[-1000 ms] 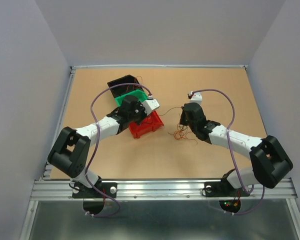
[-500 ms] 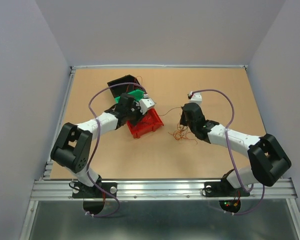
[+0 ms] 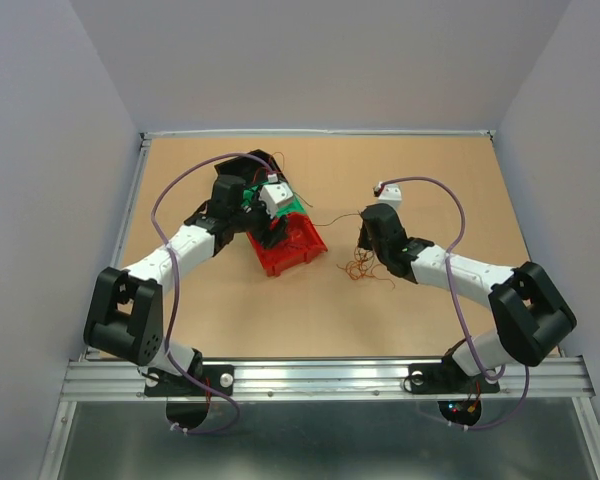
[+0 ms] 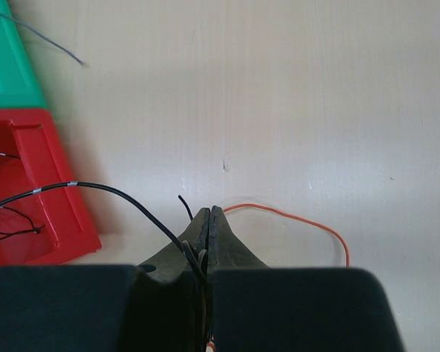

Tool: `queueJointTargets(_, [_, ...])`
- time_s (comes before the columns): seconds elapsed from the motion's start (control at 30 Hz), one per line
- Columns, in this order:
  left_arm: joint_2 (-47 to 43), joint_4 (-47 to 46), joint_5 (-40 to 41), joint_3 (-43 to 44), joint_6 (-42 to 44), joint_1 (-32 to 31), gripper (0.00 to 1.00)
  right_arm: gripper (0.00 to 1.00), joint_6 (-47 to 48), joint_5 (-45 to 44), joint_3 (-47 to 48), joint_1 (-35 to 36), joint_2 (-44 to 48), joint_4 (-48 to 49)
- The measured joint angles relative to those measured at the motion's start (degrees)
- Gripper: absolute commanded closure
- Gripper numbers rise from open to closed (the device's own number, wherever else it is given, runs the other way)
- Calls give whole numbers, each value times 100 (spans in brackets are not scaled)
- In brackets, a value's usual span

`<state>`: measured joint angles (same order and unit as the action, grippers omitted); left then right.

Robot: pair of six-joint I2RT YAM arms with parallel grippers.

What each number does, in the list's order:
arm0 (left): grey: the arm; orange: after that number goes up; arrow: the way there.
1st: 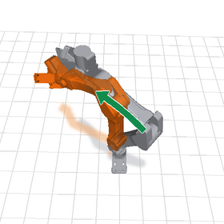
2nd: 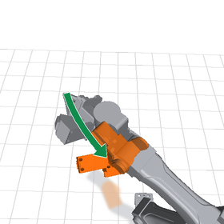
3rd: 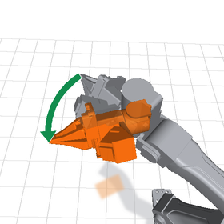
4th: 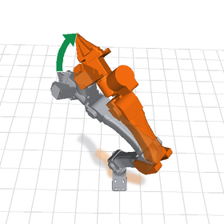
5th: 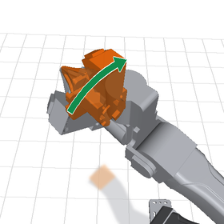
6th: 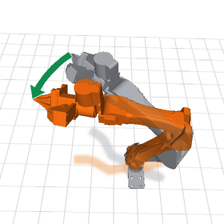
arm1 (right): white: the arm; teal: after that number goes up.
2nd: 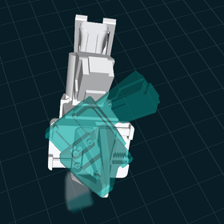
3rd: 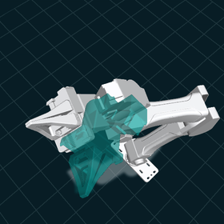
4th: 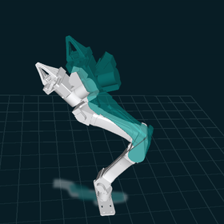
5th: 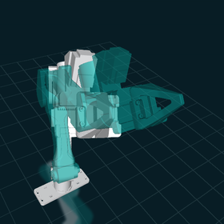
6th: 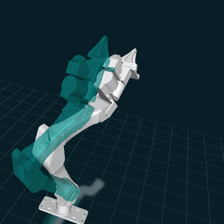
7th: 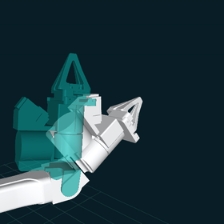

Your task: Untangle the cables

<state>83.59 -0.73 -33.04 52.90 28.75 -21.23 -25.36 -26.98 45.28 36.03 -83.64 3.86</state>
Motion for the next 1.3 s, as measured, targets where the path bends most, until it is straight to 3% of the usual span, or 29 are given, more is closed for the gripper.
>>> queueJointTargets(0.03, [-24,22,-83,0,7,2,4,100,2,4,2,0,0,-2])
queueJointTargets(0.07, [-72,42,-188,-4,2,11,1,100,7,2,28,9,-13,-35])
queueJointTargets(0.47, [-1296,-35,-848,-302,396,-129,2,99,271,-546,592,752,-404,-221])
queueJointTargets(0.7, [-898,-85,-708,-210,551,-695,11,99,448,-741,765,1204,-588,-245])
queueJointTargets(0.8, [-387,-109,-568,-28,551,-728,27,100,494,-761,782,1248,-608,-254])
queueJointTargets(0.9, [24,-219,-354,61,525,-728,58,100,525,-769,782,1272,-608,-258])
queueJointTargets(0.93, [101,-243,-271,61,492,-728,81,99,535,-769,782,1276,-608,-262])
queueJointTargets(0.97, [162,-289,-181,61,472,-726,94,99,551,-767,782,1281,-608,-262])
queueJointTargets(1.0, [177,-321,-98,61,444,-726,100,100,557,-754,782,1281,-608,-262])
queueJointTargets(1.17, [52,-730,103,-72,334,-645,100,99,570,-730,782,1281,-608,-264])
queueJointTargets(1.23, [-155,-885,72,-260,260,-507,100,89,564,-748,782,1281,-608,-264])
queueJointTargets(1.3, [-319,-999,-22,-396,177,-334,100,88,520,-710,782,1257,-608,-260])
